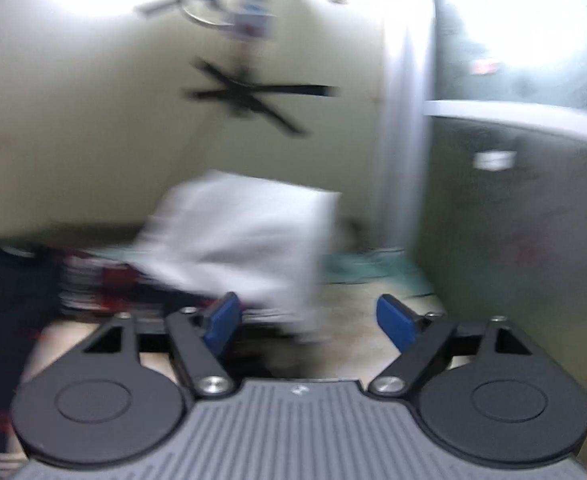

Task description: Fold small clothes

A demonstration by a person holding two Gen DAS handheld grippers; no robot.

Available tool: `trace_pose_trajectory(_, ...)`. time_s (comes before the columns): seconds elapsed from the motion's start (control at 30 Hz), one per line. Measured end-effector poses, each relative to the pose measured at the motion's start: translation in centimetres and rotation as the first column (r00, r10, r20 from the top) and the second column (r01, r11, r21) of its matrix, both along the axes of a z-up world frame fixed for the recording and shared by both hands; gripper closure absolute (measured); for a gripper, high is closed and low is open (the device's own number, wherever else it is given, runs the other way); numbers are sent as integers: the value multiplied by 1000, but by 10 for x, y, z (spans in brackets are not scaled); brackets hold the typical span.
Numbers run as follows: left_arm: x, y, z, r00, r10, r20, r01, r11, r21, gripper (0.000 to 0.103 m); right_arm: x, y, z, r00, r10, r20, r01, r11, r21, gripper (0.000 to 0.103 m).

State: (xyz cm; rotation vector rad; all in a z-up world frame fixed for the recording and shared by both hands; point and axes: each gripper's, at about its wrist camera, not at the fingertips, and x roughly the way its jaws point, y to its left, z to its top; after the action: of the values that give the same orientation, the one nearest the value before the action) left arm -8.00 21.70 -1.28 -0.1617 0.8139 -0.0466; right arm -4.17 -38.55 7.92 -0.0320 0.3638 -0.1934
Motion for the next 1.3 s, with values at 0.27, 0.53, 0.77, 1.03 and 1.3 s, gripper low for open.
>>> trace_pose_trajectory(0.27,32,38,32,989,100,106,-100,995,-5,99,-18,113,-36,897,437,-58,-431,897,96,25)
trace_pose_trajectory(0.53,82,112,124,848,352,395,-470,844,257,99,-32,136,-40,878,475,-54,-473,880,41,26)
trace_pose_trajectory(0.77,97,124,105,854,418,309,-494,837,235,79,-35,123,-41,886,456,-84,-442,886,141,26)
trace_pose_trajectory(1.03,22,0,10,997,-76,-16,73,986,-150,64,-53,99,-51,821,542,-178,-474,822,315,27)
trace_pose_trajectory(1.3,-20,-60,-2,981,-195,-15,188,961,-204,46,-66,98,-74,771,592,-233,-460,772,438,38)
